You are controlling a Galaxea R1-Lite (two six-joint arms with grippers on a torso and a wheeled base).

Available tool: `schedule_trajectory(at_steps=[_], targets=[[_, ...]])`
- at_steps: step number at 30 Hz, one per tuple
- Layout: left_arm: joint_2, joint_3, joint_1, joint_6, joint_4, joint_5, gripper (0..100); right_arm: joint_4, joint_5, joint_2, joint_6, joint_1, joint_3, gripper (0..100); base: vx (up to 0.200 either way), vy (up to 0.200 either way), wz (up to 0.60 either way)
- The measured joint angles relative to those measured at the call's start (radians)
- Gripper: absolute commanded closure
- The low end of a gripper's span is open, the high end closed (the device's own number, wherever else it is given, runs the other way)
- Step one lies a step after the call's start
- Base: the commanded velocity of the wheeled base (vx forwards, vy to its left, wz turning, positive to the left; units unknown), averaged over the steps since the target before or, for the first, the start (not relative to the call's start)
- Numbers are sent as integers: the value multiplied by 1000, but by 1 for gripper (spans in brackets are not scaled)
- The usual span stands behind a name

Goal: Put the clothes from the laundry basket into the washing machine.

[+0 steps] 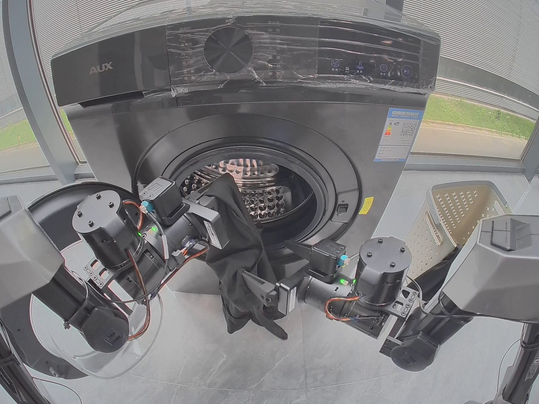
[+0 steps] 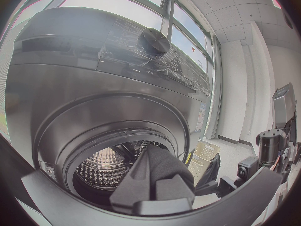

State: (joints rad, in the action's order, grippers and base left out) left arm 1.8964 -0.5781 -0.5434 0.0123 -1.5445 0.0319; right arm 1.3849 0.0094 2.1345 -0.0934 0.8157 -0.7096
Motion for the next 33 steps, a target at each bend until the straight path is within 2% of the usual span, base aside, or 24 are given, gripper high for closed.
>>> schedule_trajectory(at_steps=[8, 12, 15, 21, 24, 28, 33], targets=[[-6, 9, -17, -1, 0, 0, 100, 0, -4, 39, 0, 6, -125, 0, 0, 0, 0], [-8, 7, -22, 0, 0, -1, 100, 1, -6, 60, -1, 7, -140, 0, 0, 0, 0], [-8, 4, -17, -1, 0, -1, 100, 1, -7, 65, 0, 5, -93, 0, 0, 0, 0], [-8, 0, 4, 0, 0, 1, 100, 3, -7, 48, 1, -5, 84, 0, 0, 0, 0], [-8, -1, 10, 1, 0, 2, 100, 4, -6, 21, 1, -10, 140, 0, 0, 0, 0], [-9, 3, 15, 1, 0, 2, 100, 5, 3, -18, 1, -14, 159, 0, 0, 0, 0], [-11, 11, 17, 0, 0, 2, 100, 24, 41, -48, -2, -18, 141, 0, 0, 0, 0]])
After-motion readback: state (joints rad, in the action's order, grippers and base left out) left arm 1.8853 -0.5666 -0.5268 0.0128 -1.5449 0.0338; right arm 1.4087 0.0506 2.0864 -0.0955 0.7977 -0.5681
